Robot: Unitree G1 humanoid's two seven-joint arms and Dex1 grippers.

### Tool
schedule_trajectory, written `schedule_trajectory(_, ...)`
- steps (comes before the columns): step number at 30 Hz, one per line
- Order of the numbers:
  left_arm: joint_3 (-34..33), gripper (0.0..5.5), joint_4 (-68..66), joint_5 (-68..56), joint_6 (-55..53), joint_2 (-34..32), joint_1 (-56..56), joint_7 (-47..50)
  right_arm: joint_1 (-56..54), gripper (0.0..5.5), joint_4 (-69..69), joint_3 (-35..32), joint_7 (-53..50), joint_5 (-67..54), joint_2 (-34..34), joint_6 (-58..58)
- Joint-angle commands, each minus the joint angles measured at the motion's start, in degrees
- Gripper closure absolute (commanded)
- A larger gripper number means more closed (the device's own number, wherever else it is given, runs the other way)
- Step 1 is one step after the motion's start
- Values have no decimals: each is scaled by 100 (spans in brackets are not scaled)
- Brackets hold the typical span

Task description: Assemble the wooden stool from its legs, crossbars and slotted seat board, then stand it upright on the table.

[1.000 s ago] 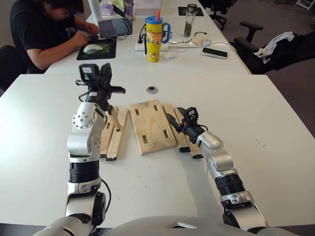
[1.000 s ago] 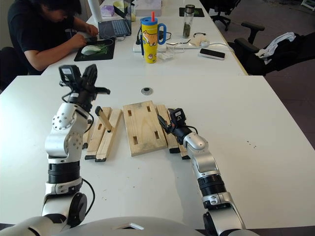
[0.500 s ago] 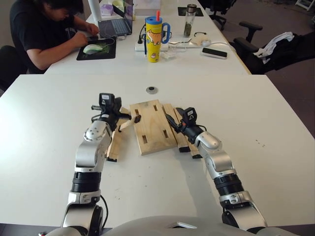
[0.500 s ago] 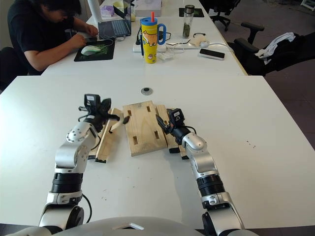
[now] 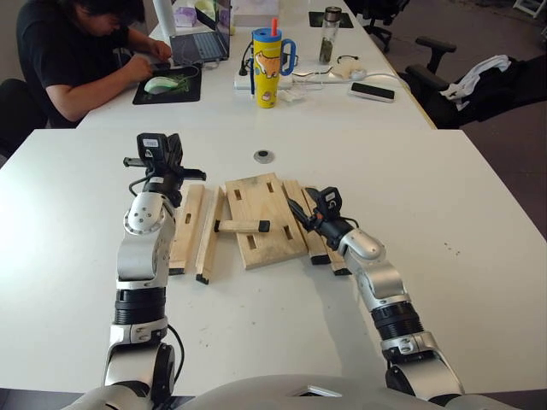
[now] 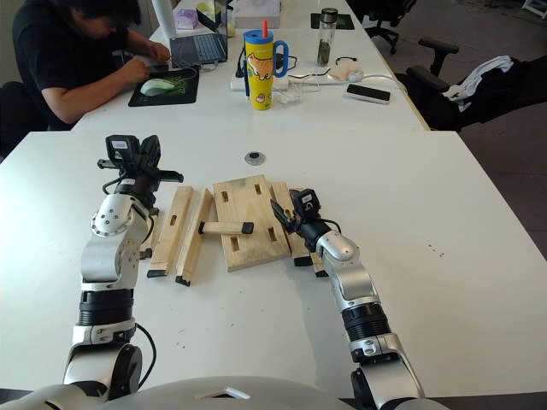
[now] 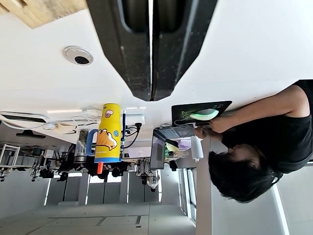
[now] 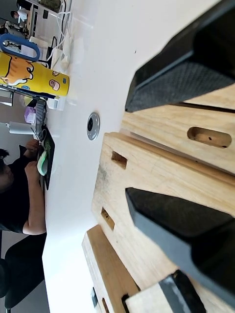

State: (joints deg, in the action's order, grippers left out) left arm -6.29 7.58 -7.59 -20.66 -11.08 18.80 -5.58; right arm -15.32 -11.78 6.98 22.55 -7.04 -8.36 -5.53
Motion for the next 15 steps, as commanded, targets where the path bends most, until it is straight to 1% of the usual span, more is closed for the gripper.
schedule_trajectory(1, 56, 526, 359, -224, -636, -192, -535, -372, 45, 263, 76, -154, -62, 72, -134, 6)
schedule_trajectory(6, -21, 456, 1577, -480, -1950, -596, -1293, -609, 163, 263, 195, -254, -142, 75, -179, -14)
schedule_trajectory(8, -21, 423, 2069, -693, -2664, -756, -1483, -718, 250, 263, 263, -289, -206, 70, -170, -19)
schedule_trajectory(10, -88, 399, 2467, -1048, -3471, -745, -1640, -782, 284, 263, 276, -271, -235, 84, -159, -8)
schedule_trajectory(12, -179, 366, 2540, -1262, -4026, -736, -1634, -804, 350, 263, 346, -299, -310, 85, -147, -12)
schedule_trajectory(15, -268, 325, 2443, -1460, -4618, -989, -1412, -922, 495, 263, 511, -398, -467, 49, -120, -20)
